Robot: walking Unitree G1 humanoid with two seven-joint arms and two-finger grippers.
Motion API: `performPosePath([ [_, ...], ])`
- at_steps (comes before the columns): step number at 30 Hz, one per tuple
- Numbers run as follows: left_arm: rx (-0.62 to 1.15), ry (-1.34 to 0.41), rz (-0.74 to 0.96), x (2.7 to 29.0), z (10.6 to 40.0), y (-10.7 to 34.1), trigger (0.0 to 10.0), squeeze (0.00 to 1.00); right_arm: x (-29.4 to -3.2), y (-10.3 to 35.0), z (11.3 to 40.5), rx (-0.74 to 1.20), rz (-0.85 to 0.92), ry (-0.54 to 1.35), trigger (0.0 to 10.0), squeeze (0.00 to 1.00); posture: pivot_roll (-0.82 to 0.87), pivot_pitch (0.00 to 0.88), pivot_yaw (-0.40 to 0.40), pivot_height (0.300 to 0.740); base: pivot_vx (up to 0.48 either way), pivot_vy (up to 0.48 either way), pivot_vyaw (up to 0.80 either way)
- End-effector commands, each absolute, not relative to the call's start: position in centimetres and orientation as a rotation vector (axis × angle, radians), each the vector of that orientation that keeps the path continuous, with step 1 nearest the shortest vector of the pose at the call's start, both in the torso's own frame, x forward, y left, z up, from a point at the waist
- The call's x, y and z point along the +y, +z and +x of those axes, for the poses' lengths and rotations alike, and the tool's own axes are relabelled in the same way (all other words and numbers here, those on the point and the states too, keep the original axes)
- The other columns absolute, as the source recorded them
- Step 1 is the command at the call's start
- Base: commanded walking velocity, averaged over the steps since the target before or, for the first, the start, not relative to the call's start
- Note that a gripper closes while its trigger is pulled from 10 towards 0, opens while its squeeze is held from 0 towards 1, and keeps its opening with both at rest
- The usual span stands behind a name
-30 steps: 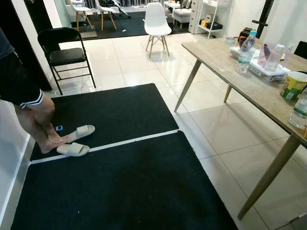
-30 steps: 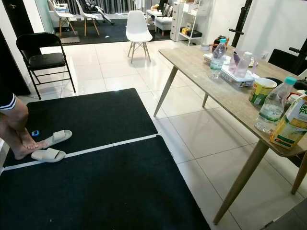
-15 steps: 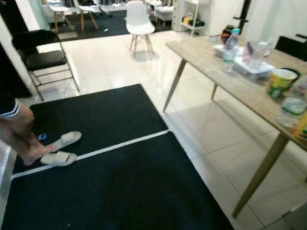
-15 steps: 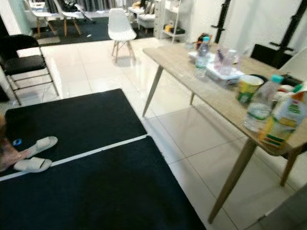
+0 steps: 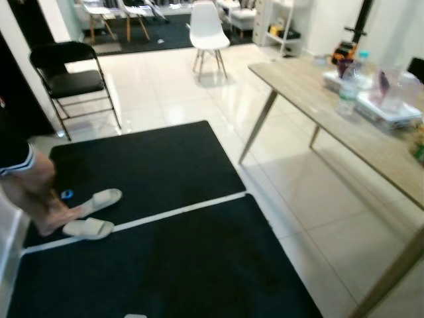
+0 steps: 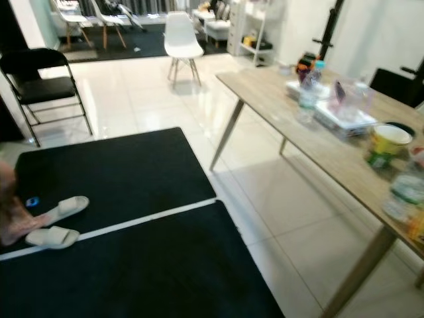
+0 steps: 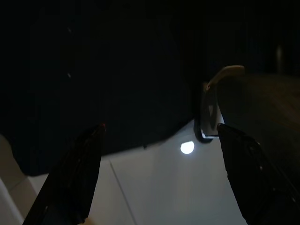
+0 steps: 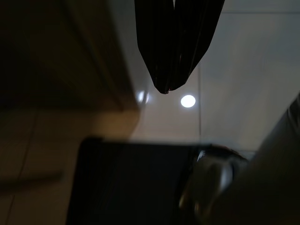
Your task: Restocking fridge
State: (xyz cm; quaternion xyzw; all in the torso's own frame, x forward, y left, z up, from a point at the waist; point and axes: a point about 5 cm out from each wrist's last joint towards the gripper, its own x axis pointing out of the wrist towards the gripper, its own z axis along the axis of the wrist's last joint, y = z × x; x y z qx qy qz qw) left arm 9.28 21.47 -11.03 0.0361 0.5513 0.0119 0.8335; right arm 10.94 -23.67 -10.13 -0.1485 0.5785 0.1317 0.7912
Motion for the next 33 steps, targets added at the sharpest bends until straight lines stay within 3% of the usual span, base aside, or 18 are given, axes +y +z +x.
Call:
performPosePath([
  [1, 1.206, 0.007, 0.063, 20.9, 8.3, -11.4, 10.0, 0.0, -23.4, -10.2, 11.0, 1.237, -0.322, 0.3, 10.0, 0.0, -0.08, 0.0, -0.032, 0.74, 0.409, 0.0, 0.0],
  [25, 1.208, 0.002, 0.052, 20.6, 8.2, -11.4, 10.0, 0.0, -23.0, -10.1, 11.9, 1.241, -0.334, 0.294, 10.0, 0.0, -0.09, 0.0, -0.039, 0.74, 0.397, 0.0, 0.0],
  [33, 1.218, 0.004, 0.054, 20.6, 8.0, -11.5, 10.0, 0.0, -22.8, -10.1, 12.0, 1.251, -0.322, 0.285, 10.0, 0.0, -0.09, 0.0, -0.039, 0.74, 0.431, 0.0, -0.8],
])
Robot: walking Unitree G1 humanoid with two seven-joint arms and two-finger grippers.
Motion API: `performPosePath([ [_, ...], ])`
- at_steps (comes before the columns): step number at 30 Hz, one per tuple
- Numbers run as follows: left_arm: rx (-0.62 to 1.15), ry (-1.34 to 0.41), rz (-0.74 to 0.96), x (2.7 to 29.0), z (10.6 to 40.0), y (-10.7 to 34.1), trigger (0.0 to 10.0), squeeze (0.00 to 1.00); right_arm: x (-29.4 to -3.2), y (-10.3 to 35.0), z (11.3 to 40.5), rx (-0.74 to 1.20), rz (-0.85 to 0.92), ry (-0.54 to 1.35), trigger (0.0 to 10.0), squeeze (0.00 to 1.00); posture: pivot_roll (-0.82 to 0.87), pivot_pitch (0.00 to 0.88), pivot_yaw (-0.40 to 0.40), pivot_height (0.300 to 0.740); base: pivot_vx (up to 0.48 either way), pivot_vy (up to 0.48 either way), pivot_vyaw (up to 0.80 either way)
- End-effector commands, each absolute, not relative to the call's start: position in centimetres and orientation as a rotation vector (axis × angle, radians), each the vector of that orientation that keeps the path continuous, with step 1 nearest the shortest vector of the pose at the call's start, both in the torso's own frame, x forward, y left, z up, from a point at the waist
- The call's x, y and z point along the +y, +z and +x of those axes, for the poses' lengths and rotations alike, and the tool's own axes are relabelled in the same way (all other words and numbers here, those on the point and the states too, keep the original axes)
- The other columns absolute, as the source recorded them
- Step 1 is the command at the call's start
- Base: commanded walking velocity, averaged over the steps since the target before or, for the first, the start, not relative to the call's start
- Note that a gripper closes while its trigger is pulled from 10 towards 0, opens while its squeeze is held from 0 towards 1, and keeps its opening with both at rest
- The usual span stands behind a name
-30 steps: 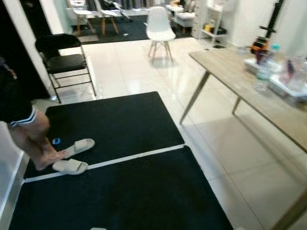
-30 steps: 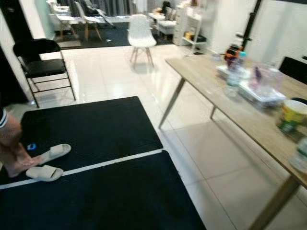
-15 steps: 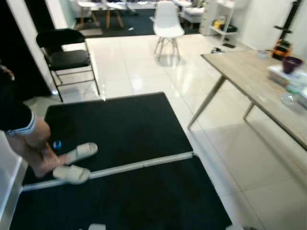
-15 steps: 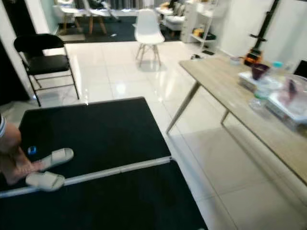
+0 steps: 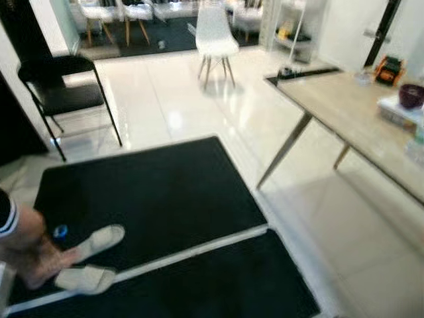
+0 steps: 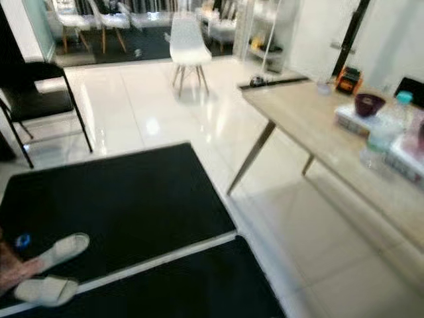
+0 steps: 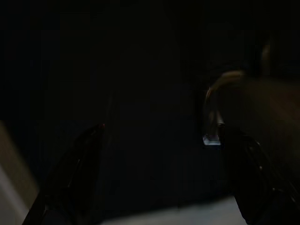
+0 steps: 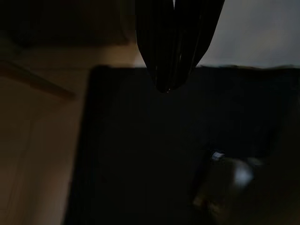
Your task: Restocking fridge
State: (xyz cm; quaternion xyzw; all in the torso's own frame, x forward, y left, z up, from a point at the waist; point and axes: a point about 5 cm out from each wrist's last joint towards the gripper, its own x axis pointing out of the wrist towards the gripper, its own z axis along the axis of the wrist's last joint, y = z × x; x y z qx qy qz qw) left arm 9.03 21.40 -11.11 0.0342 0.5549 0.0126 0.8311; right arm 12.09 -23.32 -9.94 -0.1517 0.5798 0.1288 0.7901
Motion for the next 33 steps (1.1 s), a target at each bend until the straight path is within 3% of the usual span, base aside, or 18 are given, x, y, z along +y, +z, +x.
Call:
performPosePath([
  [1, 1.218, 0.005, 0.054, 20.6, 7.9, -11.5, 10.0, 0.0, -22.7, -10.1, 12.1, 1.252, -0.325, 0.286, 10.0, 0.0, -0.09, 0.0, -0.039, 0.74, 0.428, 0.0, -0.8],
  [33, 1.206, 0.017, 0.059, 20.6, 8.3, -11.4, 10.0, 0.0, -23.1, -10.2, 11.6, 1.304, -0.42, 0.305, 10.0, 0.0, -0.08, 0.0, -0.043, 0.74, 0.39, 0.0, -0.8],
])
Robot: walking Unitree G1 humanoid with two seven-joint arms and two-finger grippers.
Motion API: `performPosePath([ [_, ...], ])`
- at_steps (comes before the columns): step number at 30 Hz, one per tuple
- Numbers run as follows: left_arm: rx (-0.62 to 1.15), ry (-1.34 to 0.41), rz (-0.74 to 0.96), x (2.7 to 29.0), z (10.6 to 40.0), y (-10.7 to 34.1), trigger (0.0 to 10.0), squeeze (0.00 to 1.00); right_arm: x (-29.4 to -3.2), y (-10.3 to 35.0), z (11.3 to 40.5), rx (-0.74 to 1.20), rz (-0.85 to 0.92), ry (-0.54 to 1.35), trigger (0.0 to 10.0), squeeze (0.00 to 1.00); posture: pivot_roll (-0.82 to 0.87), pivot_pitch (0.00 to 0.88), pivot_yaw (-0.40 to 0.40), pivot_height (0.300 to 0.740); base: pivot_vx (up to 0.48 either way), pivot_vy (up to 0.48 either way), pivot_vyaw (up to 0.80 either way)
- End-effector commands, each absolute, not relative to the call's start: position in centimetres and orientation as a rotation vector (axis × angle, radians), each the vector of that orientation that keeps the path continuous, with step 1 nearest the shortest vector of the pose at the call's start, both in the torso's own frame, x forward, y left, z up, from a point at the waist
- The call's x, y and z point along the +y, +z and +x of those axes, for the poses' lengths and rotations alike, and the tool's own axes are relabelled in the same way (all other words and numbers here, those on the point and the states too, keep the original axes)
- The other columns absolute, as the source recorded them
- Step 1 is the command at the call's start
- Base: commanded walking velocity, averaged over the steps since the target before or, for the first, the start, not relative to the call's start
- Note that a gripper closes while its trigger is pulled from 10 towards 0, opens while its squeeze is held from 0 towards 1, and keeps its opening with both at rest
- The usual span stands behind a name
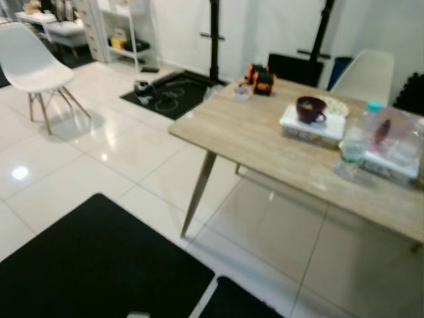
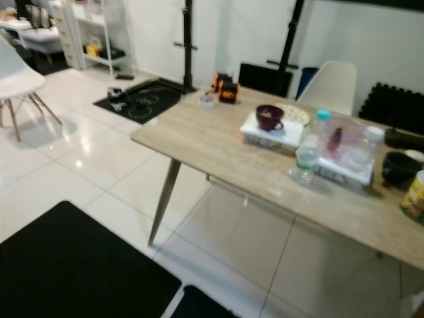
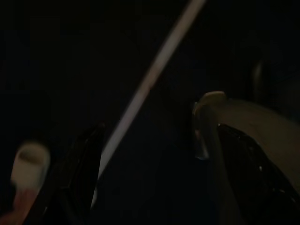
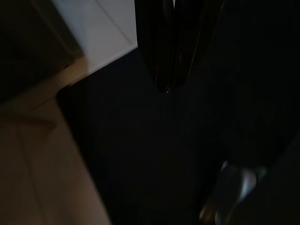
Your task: Restocking fridge
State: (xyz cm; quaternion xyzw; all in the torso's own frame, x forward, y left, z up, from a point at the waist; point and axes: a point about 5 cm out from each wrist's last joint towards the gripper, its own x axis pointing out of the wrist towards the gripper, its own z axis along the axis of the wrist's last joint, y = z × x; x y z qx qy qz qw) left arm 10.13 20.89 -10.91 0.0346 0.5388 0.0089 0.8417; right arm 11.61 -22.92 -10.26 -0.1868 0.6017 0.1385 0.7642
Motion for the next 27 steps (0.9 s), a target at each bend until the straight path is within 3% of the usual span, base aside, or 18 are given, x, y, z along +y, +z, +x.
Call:
performPosePath([
  [1, 1.203, 0.015, 0.058, 20.6, 8.4, -11.4, 10.0, 0.0, -23.3, -10.2, 11.4, 1.308, -0.424, 0.303, 10.0, 0.0, -0.08, 0.0, -0.043, 0.74, 0.0, 0.0, -0.8],
  [10, 1.192, 0.007, 0.066, 20.6, 8.9, -11.3, 10.0, 0.0, -24.4, -10.1, 10.6, 1.332, -0.445, 0.295, 10.0, 0.0, -0.07, 0.0, -0.043, 0.74, 0.0, 0.0, -0.8],
  [27, 1.185, -0.018, 0.104, 20.5, 9.1, -11.3, 10.0, 0.0, -24.0, -10.2, 11.0, 1.347, -0.454, 0.27, 10.0, 0.0, -0.07, 0.0, -0.04, 0.74, 0.0, 0.0, -0.8],
])
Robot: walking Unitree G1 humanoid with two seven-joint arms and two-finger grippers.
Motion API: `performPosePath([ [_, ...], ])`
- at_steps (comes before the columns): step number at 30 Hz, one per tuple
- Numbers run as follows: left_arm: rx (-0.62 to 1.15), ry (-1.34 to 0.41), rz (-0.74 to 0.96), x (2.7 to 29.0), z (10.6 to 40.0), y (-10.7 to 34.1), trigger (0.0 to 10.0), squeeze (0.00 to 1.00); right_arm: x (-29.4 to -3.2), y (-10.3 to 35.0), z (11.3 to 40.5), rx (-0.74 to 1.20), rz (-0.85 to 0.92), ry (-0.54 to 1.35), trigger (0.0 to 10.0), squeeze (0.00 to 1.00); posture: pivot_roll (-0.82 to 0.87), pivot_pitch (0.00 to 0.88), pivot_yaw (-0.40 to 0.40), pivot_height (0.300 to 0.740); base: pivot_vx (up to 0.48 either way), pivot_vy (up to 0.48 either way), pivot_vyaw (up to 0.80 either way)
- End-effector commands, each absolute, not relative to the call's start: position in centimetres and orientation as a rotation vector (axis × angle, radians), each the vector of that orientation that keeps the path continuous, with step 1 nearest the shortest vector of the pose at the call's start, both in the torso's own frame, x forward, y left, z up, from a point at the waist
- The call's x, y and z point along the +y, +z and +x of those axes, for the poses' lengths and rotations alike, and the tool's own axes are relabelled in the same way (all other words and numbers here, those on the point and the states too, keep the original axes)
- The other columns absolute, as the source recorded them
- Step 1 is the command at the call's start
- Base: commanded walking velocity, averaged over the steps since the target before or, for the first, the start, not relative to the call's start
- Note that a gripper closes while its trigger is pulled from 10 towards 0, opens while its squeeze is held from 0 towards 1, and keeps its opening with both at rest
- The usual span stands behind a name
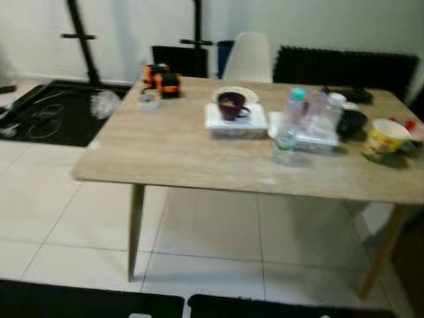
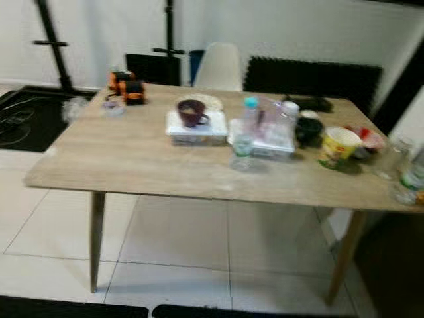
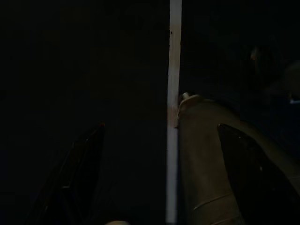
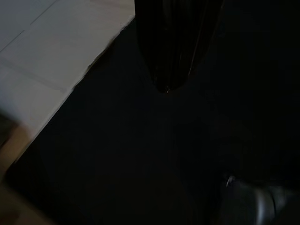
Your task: Restocking fridge
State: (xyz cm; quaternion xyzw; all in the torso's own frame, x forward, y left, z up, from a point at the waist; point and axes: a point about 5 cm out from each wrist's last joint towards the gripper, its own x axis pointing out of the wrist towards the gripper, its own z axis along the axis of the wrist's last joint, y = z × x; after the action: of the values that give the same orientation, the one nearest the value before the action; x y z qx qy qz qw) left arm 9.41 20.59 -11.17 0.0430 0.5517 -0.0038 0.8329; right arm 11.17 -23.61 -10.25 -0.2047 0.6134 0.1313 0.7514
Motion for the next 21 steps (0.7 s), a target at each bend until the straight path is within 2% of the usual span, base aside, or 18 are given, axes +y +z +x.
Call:
performPosePath([
  [1, 1.185, -0.019, 0.103, 20.52, 9.12, -11.26, 10.0, 0.0, -24.06, -10.19, 11.01, 1.348, -0.454, 0.269, 10.0, 0.0, -0.08, 0.0, -0.04, 0.74, 0.0, 0.0, -0.8],
  [16, 1.189, -0.013, 0.084, 20.43, 9.06, -11.3, 10.0, 0.0, -23.82, -10.19, 11.32, 1.335, -0.456, 0.245, 10.0, 0.0, -0.08, 0.0, -0.04, 0.74, 0.0, 0.0, -0.8],
  [21, 1.196, -0.021, 0.088, 20.41, 8.92, -11.33, 10.0, 0.0, -24.26, -10.19, 10.9, 1.331, -0.457, 0.236, 10.0, 0.0, -0.08, 0.0, -0.041, 0.74, 0.0, 0.0, 0.0],
])
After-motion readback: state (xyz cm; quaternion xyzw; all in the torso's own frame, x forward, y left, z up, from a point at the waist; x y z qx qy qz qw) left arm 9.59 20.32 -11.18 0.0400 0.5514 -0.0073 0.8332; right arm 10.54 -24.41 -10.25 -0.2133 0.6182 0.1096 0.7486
